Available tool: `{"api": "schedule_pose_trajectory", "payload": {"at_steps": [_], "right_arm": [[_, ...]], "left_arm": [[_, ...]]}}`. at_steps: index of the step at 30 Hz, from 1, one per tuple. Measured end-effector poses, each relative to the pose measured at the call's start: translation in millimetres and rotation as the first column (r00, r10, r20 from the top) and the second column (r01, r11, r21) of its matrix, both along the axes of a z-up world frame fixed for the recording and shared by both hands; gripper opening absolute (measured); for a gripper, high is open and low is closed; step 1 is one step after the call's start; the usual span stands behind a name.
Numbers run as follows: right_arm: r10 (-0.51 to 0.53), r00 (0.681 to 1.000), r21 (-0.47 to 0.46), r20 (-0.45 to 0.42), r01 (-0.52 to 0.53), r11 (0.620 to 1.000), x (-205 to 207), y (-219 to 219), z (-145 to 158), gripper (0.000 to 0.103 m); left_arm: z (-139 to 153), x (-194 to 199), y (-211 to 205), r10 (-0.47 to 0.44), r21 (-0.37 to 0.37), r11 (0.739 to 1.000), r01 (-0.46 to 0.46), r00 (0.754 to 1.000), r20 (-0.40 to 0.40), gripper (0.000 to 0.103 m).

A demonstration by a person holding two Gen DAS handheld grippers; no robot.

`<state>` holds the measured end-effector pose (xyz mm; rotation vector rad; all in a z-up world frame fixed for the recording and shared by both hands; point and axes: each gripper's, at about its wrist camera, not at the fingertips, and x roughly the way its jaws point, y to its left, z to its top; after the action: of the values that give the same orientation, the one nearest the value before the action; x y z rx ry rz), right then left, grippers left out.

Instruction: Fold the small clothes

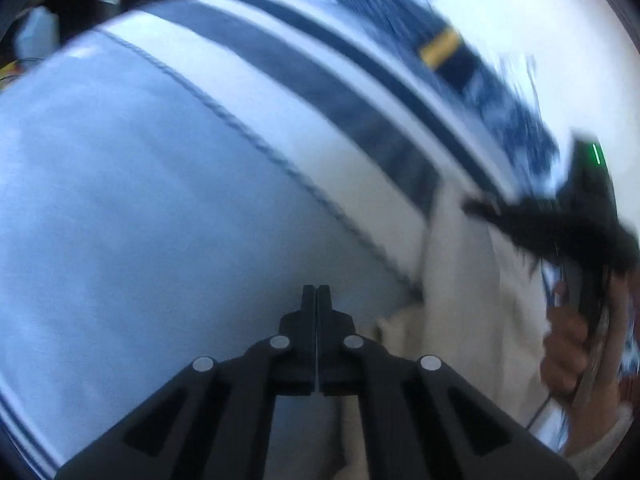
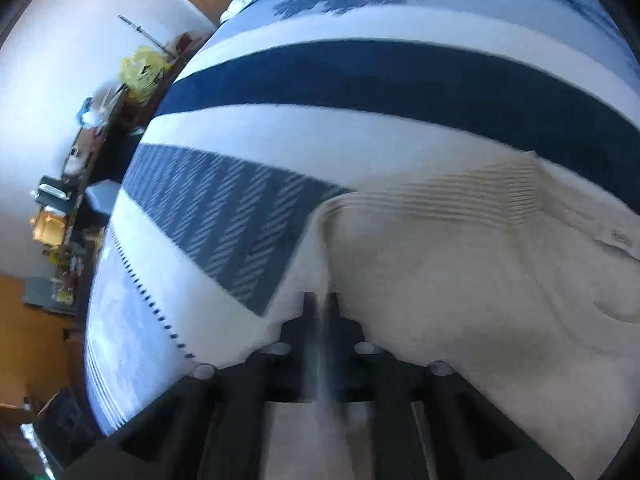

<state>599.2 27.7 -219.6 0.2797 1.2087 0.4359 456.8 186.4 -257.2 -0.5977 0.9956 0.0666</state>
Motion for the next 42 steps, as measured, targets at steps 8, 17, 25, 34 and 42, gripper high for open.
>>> {"api": "schedule_pose_trajectory", "payload": {"at_steps": [8,17,25,34,42], "right_arm": [[0.005,0.998,0.020,0.067,-0.006,1.000,-1.1,-0.8,16.2,0.005],[-0.044,0.999,0.081,0.022,0.042,0.996,-4.9,-17.4,-2.4,0.046],[-0.020,1.000,0.083,0.020,0.019,0.996,-8.9,-20.3,-10.5,0.046],[-0.019,1.000,0.076,0.009,0.018,0.997,-5.4,-23.0,-16.1,0.046],[-0.004,1.000,0.036,0.023,0.003,0.999,-6.2,-17.9,-13.5,0.016]], "left_arm": [[-4.2,3.7,-3.8,-0.077,-0.043,0.996,0.075,0.996,-0.043,0.003],[0.5,-11.8,-39.1,-0.096,0.121,0.988,0.098,0.995,-0.022,0.028],[4.0,-11.1,-59.6,-0.151,0.239,0.958,0.157,0.988,-0.041,0.047],[2.1,-9.2,-68.9,-0.170,0.271,0.946,0.176,0.984,-0.045,0.051],[3.3,-9.1,-72.8,-0.189,0.279,0.940,0.195,0.981,-0.047,0.039]]}}
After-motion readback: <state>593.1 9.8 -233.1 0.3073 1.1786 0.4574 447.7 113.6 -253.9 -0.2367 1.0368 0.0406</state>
